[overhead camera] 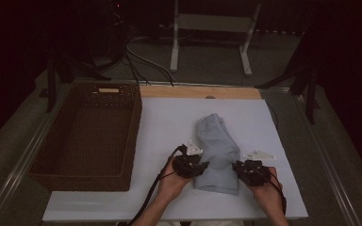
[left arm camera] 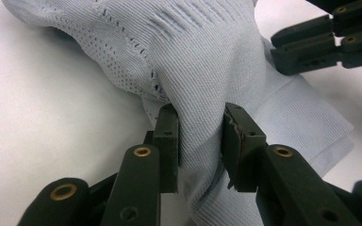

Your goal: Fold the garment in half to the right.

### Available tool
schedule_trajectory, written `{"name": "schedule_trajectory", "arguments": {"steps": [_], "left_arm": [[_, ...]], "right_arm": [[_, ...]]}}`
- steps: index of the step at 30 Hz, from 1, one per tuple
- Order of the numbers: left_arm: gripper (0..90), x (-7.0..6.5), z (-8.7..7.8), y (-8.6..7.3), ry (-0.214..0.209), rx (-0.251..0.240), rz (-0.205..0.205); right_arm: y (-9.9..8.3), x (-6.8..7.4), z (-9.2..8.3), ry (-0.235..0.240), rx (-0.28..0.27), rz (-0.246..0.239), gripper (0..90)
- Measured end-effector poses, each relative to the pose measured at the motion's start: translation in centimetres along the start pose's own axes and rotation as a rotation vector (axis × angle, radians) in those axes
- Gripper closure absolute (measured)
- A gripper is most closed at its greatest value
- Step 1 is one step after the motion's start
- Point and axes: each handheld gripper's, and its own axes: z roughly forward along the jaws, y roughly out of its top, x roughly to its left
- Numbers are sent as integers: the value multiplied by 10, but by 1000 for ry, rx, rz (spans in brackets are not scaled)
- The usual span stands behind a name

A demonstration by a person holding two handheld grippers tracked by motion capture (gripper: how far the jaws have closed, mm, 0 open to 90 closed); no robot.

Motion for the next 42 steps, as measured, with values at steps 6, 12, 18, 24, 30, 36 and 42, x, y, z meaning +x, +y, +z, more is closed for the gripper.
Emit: {"name": "schedule_trajectory", "arguments": {"steps": [6,12,18,24,30,36,42], "left_arm": [[713,1,0,-1,-3,-1,0],[714,2,-2,-3,-6,-1,2],[718,2,-2,-4,-8,-3,2],[722,1,-2,-4,-9,-5,2],[724,0,-2,-5,-10,-6,3],[723,0,-3,-6,-10,-7,0],[723,-1,-2,-7,-9,-7,0]], "right_arm": [[-7,1,-2,34,29,20,744],[-9,7,-3,57,56,-8,827],[-12,9,-8,52,53,8,690],[-20,11,-12,36,58,53,488],[-25,14,-7,33,82,56,442],[-26,14,-4,25,98,61,443],[-28,13,-4,56,114,111,469]]}}
